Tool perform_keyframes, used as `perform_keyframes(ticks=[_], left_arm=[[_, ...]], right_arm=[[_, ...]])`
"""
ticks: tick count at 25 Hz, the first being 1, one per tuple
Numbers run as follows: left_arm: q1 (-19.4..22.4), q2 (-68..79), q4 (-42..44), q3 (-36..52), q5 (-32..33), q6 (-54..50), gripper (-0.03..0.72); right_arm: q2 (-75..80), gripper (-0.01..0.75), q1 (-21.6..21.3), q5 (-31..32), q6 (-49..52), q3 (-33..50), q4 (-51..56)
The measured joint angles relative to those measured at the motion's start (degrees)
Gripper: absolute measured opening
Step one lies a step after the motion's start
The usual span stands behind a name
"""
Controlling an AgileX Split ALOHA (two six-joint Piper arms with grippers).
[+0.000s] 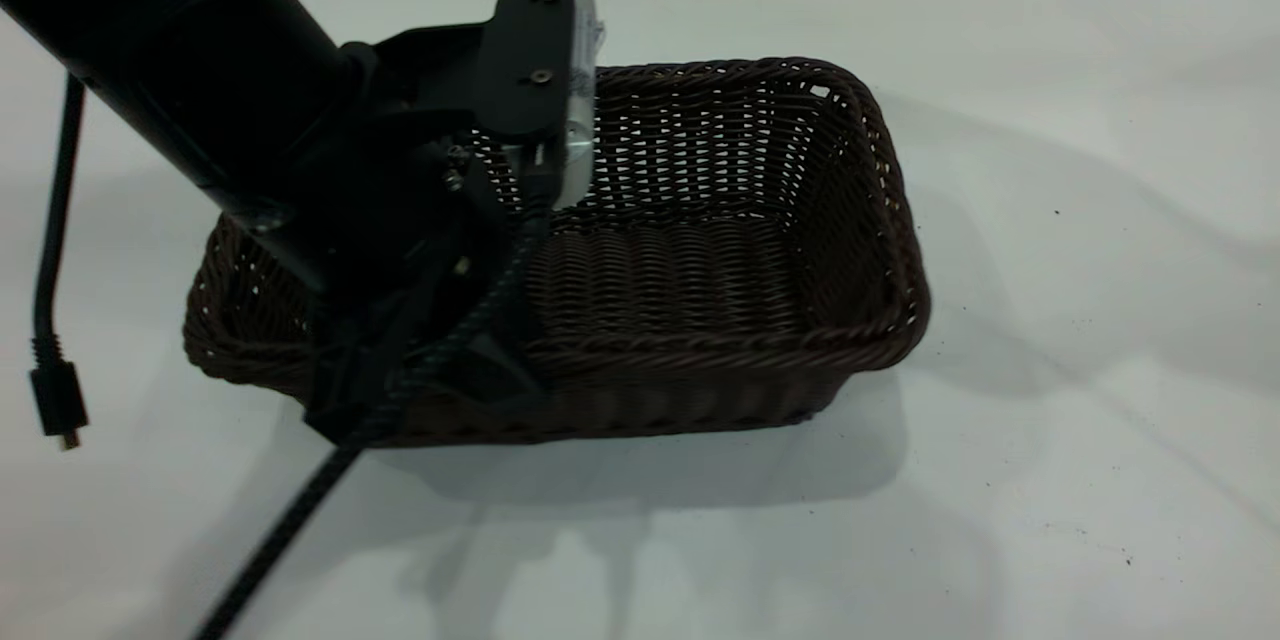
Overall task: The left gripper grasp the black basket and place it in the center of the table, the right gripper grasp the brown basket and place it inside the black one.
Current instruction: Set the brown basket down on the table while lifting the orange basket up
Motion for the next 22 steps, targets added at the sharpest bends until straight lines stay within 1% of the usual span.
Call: perform_keyframes(ticks=[4, 20, 22], left_arm=[[-1.1, 0.4, -2.0, 0.1, 0.6, 0.0, 0.132], [-1.1, 0.6, -1.1, 0.1, 1.7, 0.0, 0.132], [-1.1, 0.6, -1.1, 0.1, 2.1, 0.0, 0.146]], right_arm=[[0.0, 0.113, 0.0, -0.1, 0.0, 0.0, 0.0], [0.0, 0.113, 0.0, 0.3, 0.0, 0.0, 0.0], [0.0, 0.113, 0.0, 0.4, 0.0, 0.0, 0.0]])
